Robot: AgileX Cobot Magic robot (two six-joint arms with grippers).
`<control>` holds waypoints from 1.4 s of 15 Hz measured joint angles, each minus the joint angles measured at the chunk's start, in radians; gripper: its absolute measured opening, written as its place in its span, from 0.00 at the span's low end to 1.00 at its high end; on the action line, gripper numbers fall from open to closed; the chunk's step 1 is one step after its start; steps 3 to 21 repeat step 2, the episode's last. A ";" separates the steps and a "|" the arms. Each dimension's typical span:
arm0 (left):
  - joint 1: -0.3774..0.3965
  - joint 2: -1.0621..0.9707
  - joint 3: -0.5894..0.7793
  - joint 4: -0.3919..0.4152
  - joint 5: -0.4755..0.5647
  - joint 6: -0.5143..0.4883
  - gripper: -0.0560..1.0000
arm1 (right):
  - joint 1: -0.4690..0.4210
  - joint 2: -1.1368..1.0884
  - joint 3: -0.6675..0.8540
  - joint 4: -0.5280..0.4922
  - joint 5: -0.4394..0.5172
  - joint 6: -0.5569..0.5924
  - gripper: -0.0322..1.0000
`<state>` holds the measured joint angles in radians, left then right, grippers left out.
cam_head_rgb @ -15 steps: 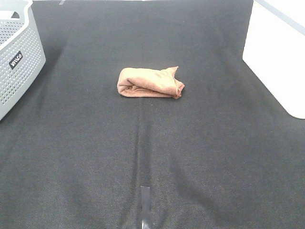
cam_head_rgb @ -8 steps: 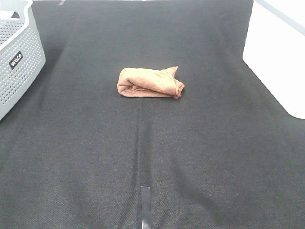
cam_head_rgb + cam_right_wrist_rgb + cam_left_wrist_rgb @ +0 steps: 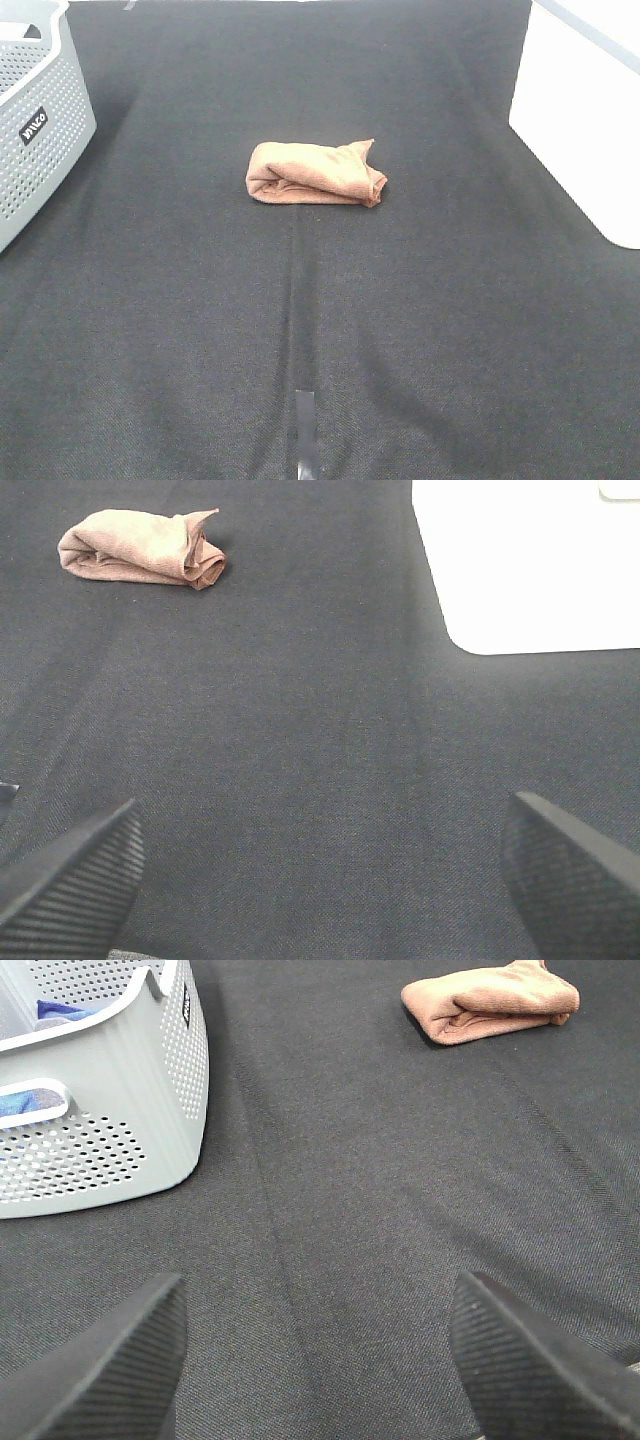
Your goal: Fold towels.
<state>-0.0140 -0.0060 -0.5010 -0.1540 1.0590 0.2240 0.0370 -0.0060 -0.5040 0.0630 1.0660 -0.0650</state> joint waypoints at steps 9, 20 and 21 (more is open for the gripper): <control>0.000 0.000 0.000 0.000 0.000 0.000 0.72 | 0.000 0.000 0.000 0.000 0.000 0.000 0.91; 0.000 0.000 0.000 0.000 0.000 0.000 0.72 | 0.000 0.000 0.000 0.000 0.000 0.000 0.91; 0.000 0.000 0.000 0.000 0.000 0.000 0.72 | 0.000 0.000 0.000 0.000 0.000 0.000 0.91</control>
